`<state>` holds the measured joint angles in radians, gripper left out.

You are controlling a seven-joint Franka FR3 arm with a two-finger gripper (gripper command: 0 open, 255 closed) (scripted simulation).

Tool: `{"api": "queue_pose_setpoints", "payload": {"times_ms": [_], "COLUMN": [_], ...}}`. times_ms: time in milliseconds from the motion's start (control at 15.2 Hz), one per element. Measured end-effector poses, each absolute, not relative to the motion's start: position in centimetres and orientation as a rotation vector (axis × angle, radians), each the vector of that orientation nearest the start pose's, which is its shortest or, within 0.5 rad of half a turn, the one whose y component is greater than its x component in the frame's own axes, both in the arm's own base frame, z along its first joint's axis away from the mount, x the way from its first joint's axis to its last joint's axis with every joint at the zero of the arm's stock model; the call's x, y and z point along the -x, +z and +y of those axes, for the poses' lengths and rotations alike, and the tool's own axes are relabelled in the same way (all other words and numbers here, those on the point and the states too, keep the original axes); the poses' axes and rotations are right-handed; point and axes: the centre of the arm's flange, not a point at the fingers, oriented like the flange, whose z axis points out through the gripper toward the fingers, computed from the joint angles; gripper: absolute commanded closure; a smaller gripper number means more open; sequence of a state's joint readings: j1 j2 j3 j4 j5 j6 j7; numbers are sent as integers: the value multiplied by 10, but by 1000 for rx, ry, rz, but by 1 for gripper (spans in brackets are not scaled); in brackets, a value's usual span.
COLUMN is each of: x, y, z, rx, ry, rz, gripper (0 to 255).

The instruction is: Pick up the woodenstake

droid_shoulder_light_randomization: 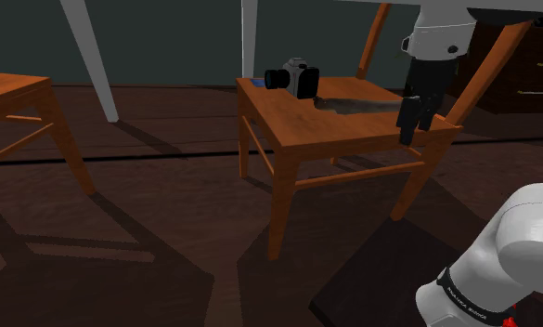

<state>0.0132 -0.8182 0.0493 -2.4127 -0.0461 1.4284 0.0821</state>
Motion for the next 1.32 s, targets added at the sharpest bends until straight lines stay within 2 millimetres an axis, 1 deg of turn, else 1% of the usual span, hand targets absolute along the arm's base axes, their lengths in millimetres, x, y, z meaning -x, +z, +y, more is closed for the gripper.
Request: {"api": "queue_pose_setpoints", "payload": {"times_ms": [66,132,264,462,594,726,924,990,1056,1122,1320], "x": [-280,-282,-291,-308,-325,-347,-380,-392,-400,-404,-408], "y": [563,564,570,581,587,591,598,598,598,598,587], "z": [16,9,-12,-46,-67,-85,-107,-115,-116,-119,-120], "rx": [3223,3215,3180,3083,2993,2884,2689,2618,2571,2546,2524], "ry": [260,247,204,127,75,24,-53,-77,-93,-101,-108], "rz": [66,17,-184,-540,-773,-997,-1310,-1406,-1469,-1503,-1532], "gripper": [0,0,0,0,0,0,0,0,0,0,0]}}
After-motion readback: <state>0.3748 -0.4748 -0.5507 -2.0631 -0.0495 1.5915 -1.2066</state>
